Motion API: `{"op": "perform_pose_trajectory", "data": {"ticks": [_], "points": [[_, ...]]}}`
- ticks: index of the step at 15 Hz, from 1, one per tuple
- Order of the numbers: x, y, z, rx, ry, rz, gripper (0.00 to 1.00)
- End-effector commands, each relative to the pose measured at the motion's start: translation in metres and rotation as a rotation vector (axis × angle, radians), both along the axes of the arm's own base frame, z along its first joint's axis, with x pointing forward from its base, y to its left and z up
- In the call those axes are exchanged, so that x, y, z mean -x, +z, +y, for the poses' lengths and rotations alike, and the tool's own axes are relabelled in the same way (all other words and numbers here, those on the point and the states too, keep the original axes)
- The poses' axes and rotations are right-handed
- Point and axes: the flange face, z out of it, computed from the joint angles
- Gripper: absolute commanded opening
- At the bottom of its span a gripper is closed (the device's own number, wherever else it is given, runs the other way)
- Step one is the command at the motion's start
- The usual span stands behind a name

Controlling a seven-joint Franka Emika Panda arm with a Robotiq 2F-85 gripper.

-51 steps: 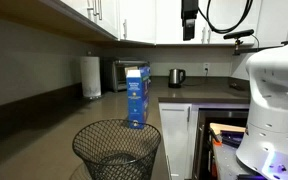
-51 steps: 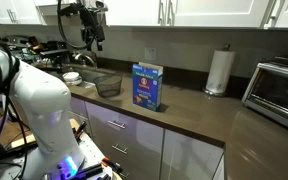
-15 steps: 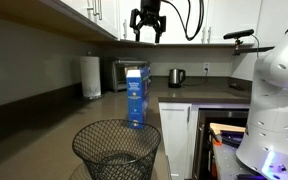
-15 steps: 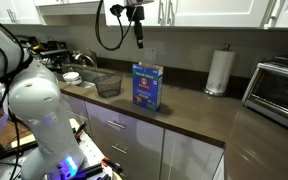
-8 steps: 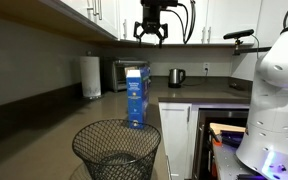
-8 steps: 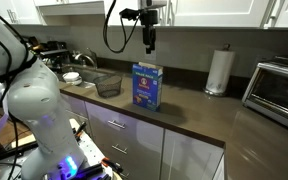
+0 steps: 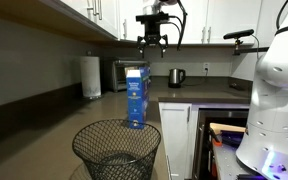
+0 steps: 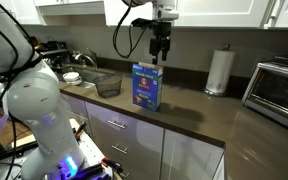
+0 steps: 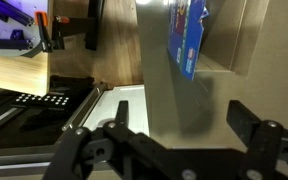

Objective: Pour the contents from the box into the black then put the box on the counter

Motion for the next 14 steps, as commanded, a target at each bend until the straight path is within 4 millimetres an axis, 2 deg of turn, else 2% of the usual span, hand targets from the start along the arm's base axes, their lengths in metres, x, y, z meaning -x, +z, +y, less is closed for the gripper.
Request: {"op": "perform_pose_trajectory", "data": {"ticks": [1, 6, 14], "points": [[-0.016, -0.015, -0.026, -0.064, -0.100, 0.014, 1.00], [-0.028, -0.041, -0.053, -0.200, -0.153, -0.001, 1.00], [-0.042, -0.080, -0.069, -0.313, -0.166, -0.034, 1.00]]}}
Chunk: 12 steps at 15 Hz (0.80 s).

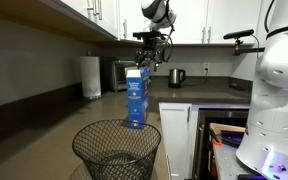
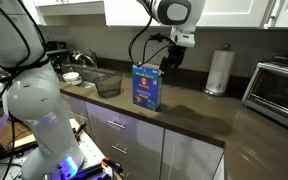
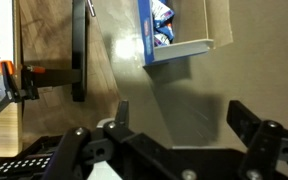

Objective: Pour the contents from the box into the black then put the box on the counter

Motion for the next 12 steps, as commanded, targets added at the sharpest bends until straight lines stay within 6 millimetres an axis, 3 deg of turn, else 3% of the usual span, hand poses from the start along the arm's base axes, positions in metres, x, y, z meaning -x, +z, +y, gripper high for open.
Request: {"op": "perform_pose_trajectory", "data": {"ticks": [1, 12], "points": [[-0.008, -0.016, -0.007, -0.079, -0.001, -0.011, 1.00], [-0.003, -0.086, -0.023, -0.264, -0.073, 0.122, 1.00]]}}
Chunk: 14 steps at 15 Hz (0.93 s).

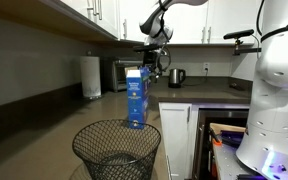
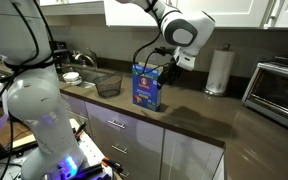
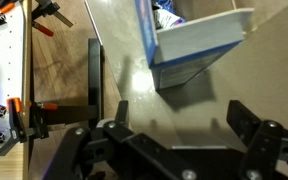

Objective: Pour the contents from the box into the black then put the box on the counter

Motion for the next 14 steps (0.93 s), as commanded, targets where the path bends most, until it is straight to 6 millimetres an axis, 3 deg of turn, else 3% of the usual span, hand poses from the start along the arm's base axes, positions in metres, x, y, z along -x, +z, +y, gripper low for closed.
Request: {"op": "perform_pose_trajectory", "data": {"ticks": [1, 9, 14], "points": [[0.001, -0.018, -0.007, -0.107, 0.001, 0.026, 1.00], [0.008, -0.051, 0.001, -0.322, -0.015, 0.097, 1.00], [0.011, -0.053, 0.005, -0.271, -0.024, 0.109, 1.00]]}}
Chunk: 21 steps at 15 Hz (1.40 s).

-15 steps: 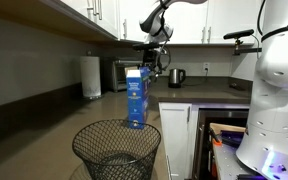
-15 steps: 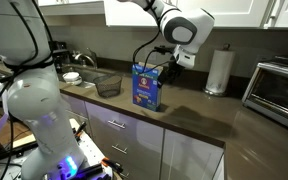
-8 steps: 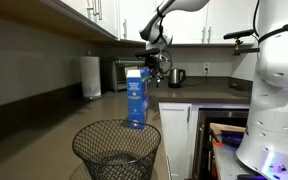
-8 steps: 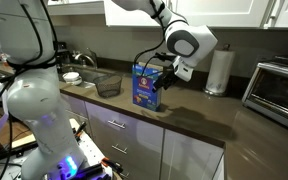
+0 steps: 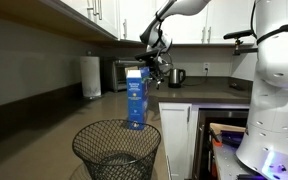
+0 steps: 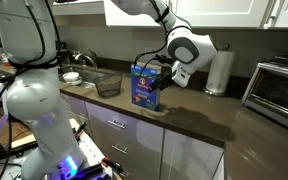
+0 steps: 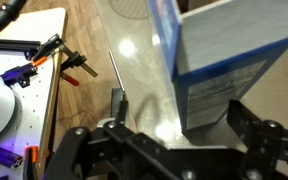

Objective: Pour the contents from the box into the black then put the box on the counter

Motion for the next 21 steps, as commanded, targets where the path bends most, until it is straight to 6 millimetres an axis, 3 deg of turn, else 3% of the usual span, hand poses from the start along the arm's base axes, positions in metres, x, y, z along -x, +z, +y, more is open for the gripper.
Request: {"op": "perform_pose_trajectory", "data": {"ticks": [1, 3, 10, 16, 21], "points": [[0.000, 0.000, -0.001, 0.000, 0.000, 0.001, 1.00], [-0.002, -0.004, 0.008, -0.013, 0.011, 0.018, 1.00], [-0.022, -0.057, 0.039, -0.013, 0.054, 0.052, 1.00], [-0.038, -0.067, 0.027, 0.007, 0.038, -0.023, 1.00], [-0.043, -0.067, 0.014, -0.099, 0.083, -0.044, 1.00]]}}
